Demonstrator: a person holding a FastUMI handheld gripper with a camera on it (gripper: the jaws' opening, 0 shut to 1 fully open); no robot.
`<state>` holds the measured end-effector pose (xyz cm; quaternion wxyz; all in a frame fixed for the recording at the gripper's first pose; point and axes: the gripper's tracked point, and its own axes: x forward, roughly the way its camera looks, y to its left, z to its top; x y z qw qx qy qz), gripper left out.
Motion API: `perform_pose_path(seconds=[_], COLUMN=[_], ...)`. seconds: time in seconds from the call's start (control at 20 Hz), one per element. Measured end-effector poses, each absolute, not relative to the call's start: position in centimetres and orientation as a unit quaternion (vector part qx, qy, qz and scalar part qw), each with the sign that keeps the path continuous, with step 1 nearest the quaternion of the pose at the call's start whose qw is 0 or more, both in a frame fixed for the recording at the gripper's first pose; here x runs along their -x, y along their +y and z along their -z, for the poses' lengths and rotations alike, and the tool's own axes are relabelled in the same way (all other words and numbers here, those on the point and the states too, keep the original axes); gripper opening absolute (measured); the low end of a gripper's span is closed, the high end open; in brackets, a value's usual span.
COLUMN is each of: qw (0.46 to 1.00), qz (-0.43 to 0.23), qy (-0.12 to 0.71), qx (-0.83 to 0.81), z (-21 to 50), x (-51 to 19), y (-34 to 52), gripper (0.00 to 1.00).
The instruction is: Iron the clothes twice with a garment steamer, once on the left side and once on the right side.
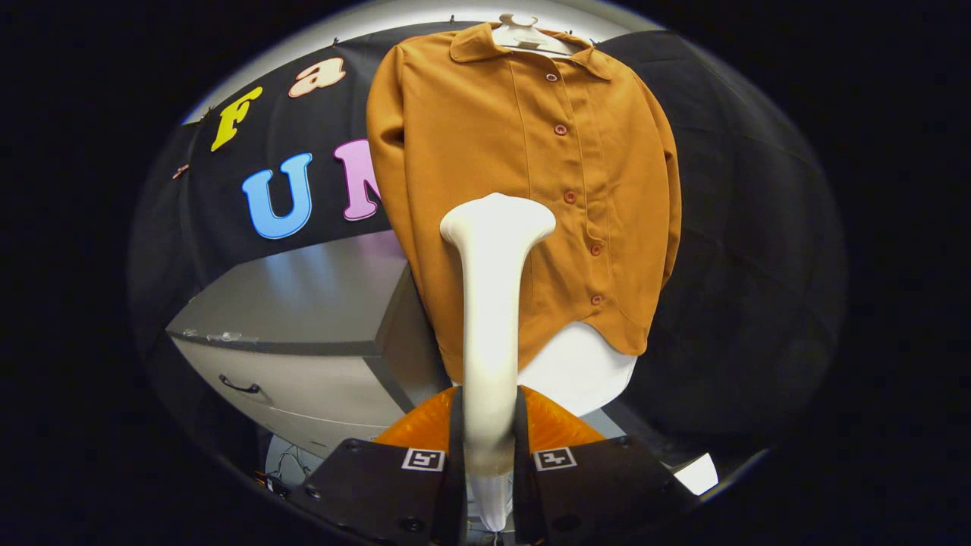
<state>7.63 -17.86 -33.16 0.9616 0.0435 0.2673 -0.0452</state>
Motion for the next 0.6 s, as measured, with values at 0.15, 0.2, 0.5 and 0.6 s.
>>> perform_pose_path(seconds=[0.15,0.2,0.5,0.6], qw=[0.959,0.960,0.973,0.979], qz=[0.043,0.042,0.037,0.035], qy=[0.276,0.272,0.221,0.192], qx=[-0.046,-0.047,-0.060,-0.061], z=[33.6,33.4,28.1,25.5], x=[-5.9,-5.4,-3.7,-3.4], y=[-17.5,-17.5,-17.6,-17.6], gripper=[0.28,0.28,0.27,0.27])
